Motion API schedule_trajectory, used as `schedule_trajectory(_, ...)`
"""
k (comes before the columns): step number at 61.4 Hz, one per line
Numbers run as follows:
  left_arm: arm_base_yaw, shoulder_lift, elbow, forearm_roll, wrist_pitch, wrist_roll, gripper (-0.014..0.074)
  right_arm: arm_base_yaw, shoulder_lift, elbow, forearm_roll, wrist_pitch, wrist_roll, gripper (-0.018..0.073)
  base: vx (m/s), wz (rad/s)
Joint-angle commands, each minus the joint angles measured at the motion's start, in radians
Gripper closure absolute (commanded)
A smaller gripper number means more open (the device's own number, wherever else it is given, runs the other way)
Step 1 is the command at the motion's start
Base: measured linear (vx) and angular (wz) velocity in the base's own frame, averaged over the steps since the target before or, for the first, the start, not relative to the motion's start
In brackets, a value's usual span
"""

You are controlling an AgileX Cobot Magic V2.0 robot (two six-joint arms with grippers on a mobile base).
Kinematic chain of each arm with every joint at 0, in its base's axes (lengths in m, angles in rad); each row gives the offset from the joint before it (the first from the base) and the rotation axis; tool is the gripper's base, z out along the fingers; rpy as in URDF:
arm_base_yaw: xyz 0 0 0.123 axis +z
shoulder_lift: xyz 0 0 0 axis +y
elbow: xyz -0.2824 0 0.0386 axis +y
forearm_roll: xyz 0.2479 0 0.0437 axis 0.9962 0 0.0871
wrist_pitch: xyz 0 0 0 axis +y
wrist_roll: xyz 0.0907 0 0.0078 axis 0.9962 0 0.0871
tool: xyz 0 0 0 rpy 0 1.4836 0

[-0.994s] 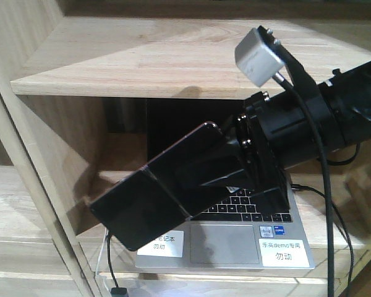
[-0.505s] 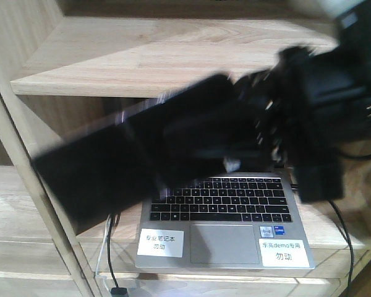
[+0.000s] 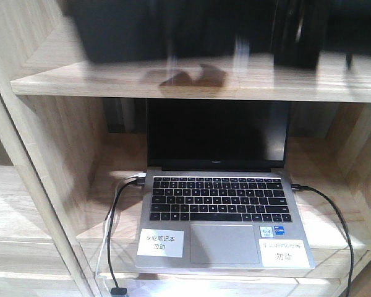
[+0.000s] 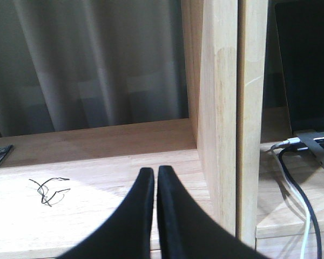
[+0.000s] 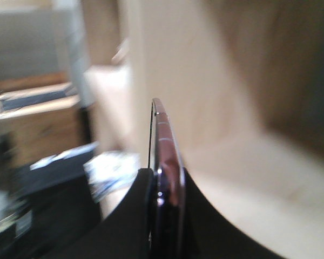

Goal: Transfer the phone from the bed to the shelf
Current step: 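Raise the right gripper and push the phone onto the upper shelf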

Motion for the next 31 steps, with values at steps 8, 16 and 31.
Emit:
schedule_trajectory(8, 0.001, -0.006, -0.023, -0.009, -0.072, -0.006, 0.0595, -0.004, 0.108, -0.179, 0.013, -0.099, -0.016, 0.0562, 0.0, 0.0)
schedule_trajectory(16, 0.001, -0.006, -0.023, -0.009, -0.072, -0.006, 0.0595, -0.004, 0.212, -0.264, 0.016, -0.093, -0.02, 0.0562, 0.0, 0.0)
schedule_trajectory(31, 0.001, -0.006, -0.023, -0.009, -0.072, -0.006, 0.0595, -0.004, 0.381, -0.392, 0.017, -0.079, -0.023, 0.0562, 0.0, 0.0)
